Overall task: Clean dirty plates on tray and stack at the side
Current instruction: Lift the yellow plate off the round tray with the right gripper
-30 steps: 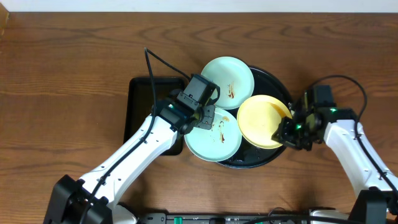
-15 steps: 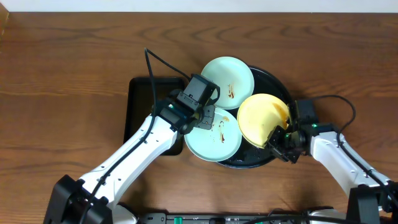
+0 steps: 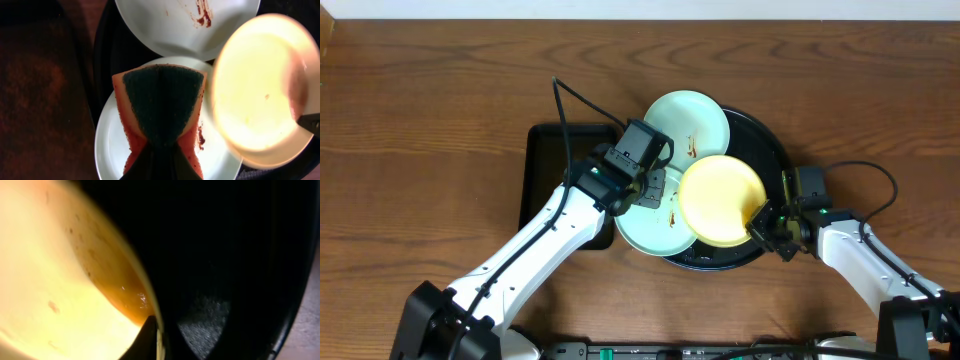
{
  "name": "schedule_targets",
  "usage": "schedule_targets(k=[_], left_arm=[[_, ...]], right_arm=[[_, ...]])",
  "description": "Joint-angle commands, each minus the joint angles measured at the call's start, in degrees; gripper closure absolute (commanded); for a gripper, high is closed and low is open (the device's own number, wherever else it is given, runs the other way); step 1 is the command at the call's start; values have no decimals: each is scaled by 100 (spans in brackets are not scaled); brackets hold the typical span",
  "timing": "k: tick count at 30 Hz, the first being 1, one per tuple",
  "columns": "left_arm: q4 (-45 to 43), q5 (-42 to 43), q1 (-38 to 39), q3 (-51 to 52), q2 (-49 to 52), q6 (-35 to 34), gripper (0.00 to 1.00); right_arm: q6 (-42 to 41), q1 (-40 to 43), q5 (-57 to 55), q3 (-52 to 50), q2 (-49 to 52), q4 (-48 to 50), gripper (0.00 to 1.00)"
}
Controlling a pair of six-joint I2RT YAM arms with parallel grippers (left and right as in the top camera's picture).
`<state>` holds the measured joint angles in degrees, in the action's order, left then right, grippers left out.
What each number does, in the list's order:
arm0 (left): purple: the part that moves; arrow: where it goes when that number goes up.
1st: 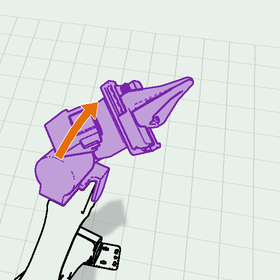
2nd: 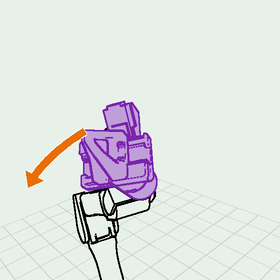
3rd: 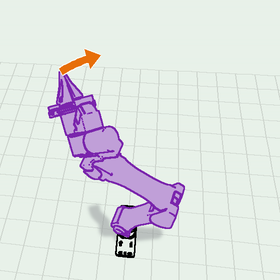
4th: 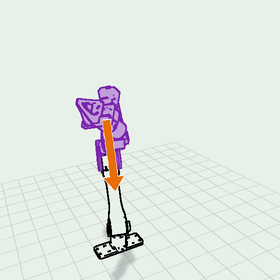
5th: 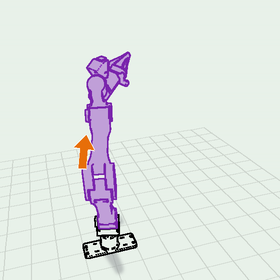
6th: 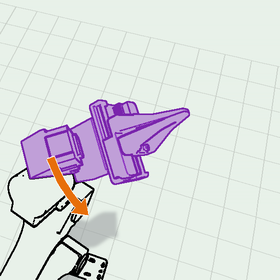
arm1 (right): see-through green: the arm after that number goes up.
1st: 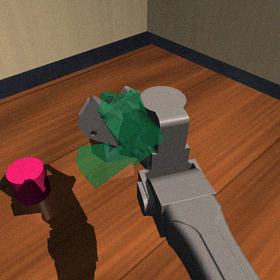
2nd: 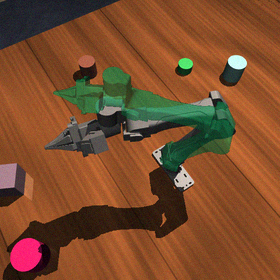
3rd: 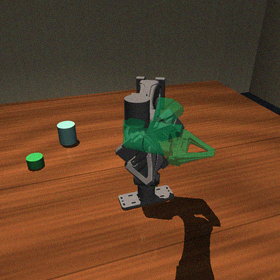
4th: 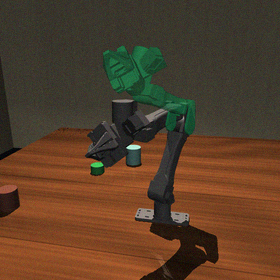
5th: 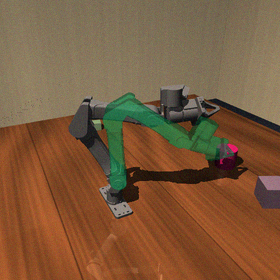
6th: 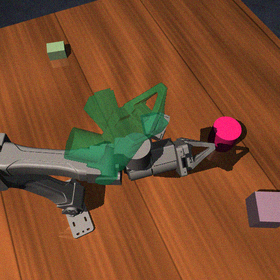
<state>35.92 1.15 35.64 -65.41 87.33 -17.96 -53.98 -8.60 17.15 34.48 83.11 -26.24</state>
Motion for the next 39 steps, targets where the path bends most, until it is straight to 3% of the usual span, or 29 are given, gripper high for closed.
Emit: schedule_targets(k=[1,7,14,23,39], left_arm=[[31,-11,-22,-7,-52,-15,92],[31,-13,-22,-7,-52,-13,92],[31,-11,-22,-7,-52,-13,92],[28,-11,-22,-7,-52,-13,92],[26,-13,-22,-7,-52,-13,92]], right_arm=[[-42,-42,-188,-57,46,33,99],[120,-31,-463,-52,35,107,99],[1145,146,-861,267,-278,33,99],[2341,184,-1685,1102,-466,-922,99],[3840,181,-3359,2245,-470,-1377,99]])
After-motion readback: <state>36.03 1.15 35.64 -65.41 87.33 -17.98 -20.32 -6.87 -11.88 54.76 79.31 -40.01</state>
